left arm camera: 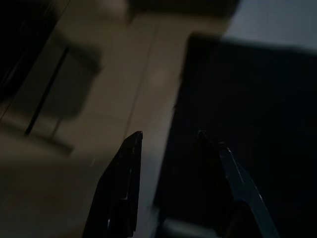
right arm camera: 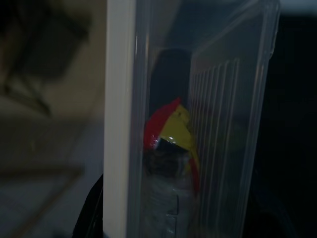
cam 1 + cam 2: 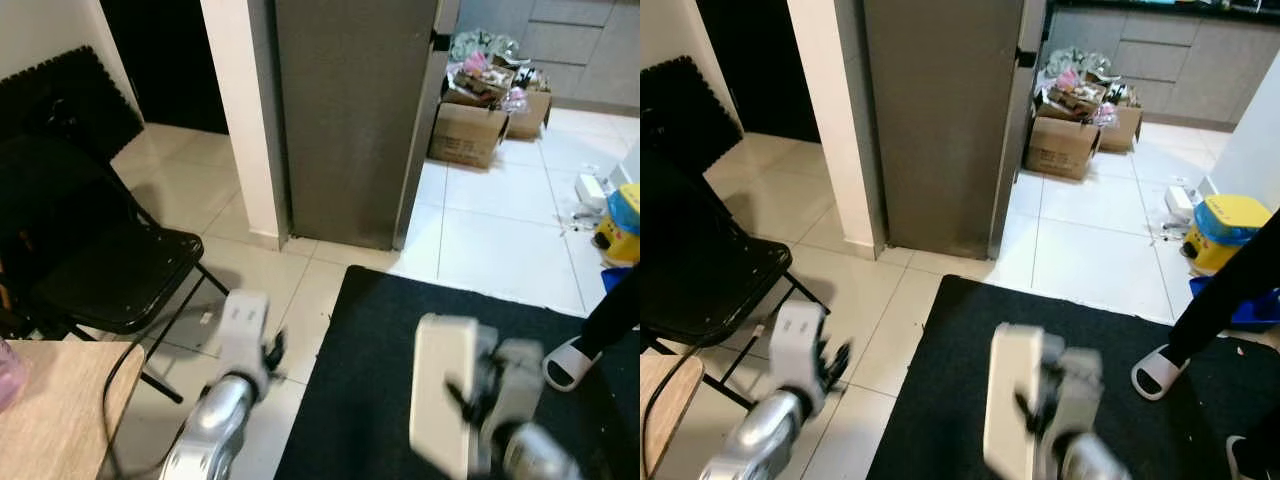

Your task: Restocking fridge

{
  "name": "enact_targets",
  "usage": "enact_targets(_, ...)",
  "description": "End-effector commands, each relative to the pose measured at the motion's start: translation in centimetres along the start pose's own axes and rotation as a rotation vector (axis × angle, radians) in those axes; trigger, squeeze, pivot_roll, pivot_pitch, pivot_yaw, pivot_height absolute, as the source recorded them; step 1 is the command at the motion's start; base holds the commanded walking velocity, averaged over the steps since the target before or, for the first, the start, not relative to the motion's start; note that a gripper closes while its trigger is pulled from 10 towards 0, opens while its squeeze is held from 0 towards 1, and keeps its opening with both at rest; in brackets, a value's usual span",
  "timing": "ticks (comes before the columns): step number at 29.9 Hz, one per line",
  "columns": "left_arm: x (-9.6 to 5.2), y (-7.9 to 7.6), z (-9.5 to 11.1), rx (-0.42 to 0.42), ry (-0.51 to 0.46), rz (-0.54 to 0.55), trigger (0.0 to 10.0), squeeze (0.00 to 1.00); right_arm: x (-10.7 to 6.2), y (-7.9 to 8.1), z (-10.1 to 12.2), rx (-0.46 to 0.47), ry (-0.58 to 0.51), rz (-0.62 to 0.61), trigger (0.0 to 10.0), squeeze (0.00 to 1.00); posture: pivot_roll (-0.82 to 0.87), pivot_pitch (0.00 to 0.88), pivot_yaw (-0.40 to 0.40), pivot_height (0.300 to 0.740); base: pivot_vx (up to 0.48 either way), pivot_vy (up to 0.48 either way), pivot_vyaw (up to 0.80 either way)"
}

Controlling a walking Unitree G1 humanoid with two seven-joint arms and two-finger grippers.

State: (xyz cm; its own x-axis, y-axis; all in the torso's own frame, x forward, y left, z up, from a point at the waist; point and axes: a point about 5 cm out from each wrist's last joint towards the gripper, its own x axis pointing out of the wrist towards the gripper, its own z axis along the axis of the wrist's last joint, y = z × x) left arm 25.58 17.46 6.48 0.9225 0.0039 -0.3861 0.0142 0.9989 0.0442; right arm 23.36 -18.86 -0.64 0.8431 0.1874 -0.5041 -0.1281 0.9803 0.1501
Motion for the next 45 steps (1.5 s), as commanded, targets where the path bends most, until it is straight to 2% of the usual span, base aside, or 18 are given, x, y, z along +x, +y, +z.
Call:
enact_targets(1,-0.3,0.9,-1.7,0.009,0.037,0.023,10.0,0.00,-0.1,-0.2,-0.3,-0.062,-0.027,-0.025,10.0,0.00,-0.06,0.135,0.006,0.736,0.000,0.000,0.00)
enact_targets(2,-0.6,1.2,-2.8,0.002,0.064,0.029,10.0,0.00,-0.3,-0.2,-1.0,-0.094,-0.012,-0.042,10.0,0.00,-0.06,0.135,0.006,0.736,0.000,0.000,0.00)
enact_targets(3,-0.6,1.2,-2.8,0.002,0.064,0.029,10.0,0.00,-0.3,-0.2,-1.0,-0.094,-0.012,-0.042,10.0,0.00,-0.06,0.135,0.006,0.736,0.000,0.000,0.00)
enact_targets(5,-1.2,1.6,-5.2,-0.014,0.132,0.022,10.0,0.00,-0.6,-0.2,-1.8,-0.126,-0.020,-0.095,10.0,0.00,-0.06,0.138,0.004,0.736,0.000,0.000,0.00)
enact_targets(8,-1.5,1.5,-7.3,0.011,0.189,-0.003,10.0,0.00,-0.7,-0.5,-1.6,-0.115,-0.066,-0.168,10.0,0.00,-0.06,0.134,0.004,0.736,0.000,0.000,0.00)
enact_targets(10,-1.6,1.5,-8.0,0.032,0.202,-0.003,10.0,0.00,-0.7,-0.5,-1.4,-0.106,-0.084,-0.189,10.0,0.00,-0.06,0.134,0.004,0.736,0.000,0.000,0.00)
enact_targets(12,-1.5,1.9,-9.3,0.067,0.235,0.027,10.0,0.00,-0.6,-1.0,-1.1,-0.064,-0.110,-0.244,10.0,0.00,-0.06,0.130,0.005,0.736,0.000,0.000,0.00)
enact_targets(14,-1.6,2.0,-10.7,0.041,0.281,0.047,10.0,0.00,-0.5,-1.7,-1.2,-0.016,-0.119,-0.290,10.0,0.00,-0.07,0.126,0.005,0.736,0.000,0.000,0.00)
enact_targets(16,-1.6,1.9,-11.2,0.023,0.299,0.047,10.0,0.00,-0.5,-1.9,-1.3,-0.006,-0.118,-0.301,10.0,0.00,-0.07,0.122,0.006,0.736,0.000,0.000,0.00)
enact_targets(18,-1.9,1.3,-12.0,-0.025,0.330,0.007,10.0,0.00,-0.5,-2.1,-1.6,-0.006,-0.116,-0.310,10.0,0.00,-0.07,0.119,0.010,0.736,0.000,0.000,0.00)
enact_targets(23,-2.6,1.1,-13.6,-0.065,0.392,-0.033,10.0,0.00,-0.7,-2.3,-2.6,-0.043,-0.085,-0.312,10.0,0.00,-0.07,0.114,0.017,0.736,0.000,0.000,0.00)
enact_targets(27,-2.4,1.4,-13.5,-0.044,0.361,-0.037,10.0,0.00,-0.6,-2.0,-2.9,-0.040,-0.083,-0.292,10.0,0.00,-0.07,0.116,0.019,0.736,0.000,0.000,0.00)
enact_targets(36,-1.4,0.5,-11.7,0.033,0.255,-0.095,10.0,0.00,-0.1,-1.3,-2.7,-0.043,-0.102,-0.269,10.0,0.00,-0.07,0.109,0.023,0.736,0.000,0.000,0.00)
enact_targets(40,-1.1,0.2,-11.5,0.065,0.236,-0.119,10.0,0.00,0.0,-1.2,-2.6,-0.046,-0.108,-0.263,10.0,0.00,-0.07,0.108,0.023,0.736,0.000,0.000,0.00)
enact_targets(42,-1.2,-0.3,-11.5,0.129,0.215,-0.167,10.0,0.00,-0.1,-1.3,-2.8,-0.045,-0.107,-0.258,10.0,0.00,-0.07,0.108,0.024,0.736,0.000,0.000,0.00)
enact_targets(44,-1.3,-0.5,-11.4,0.143,0.206,-0.177,10.0,0.00,-0.1,-1.3,-2.9,-0.046,-0.107,-0.258,10.0,0.00,-0.07,0.108,0.024,0.736,0.000,0.000,0.00)
enact_targets(45,-1.4,-0.8,-11.3,0.175,0.184,-0.205,10.0,0.00,-0.2,-1.4,-3.1,-0.047,-0.103,-0.260,10.0,0.00,-0.07,0.108,0.024,0.736,0.000,0.000,0.00)
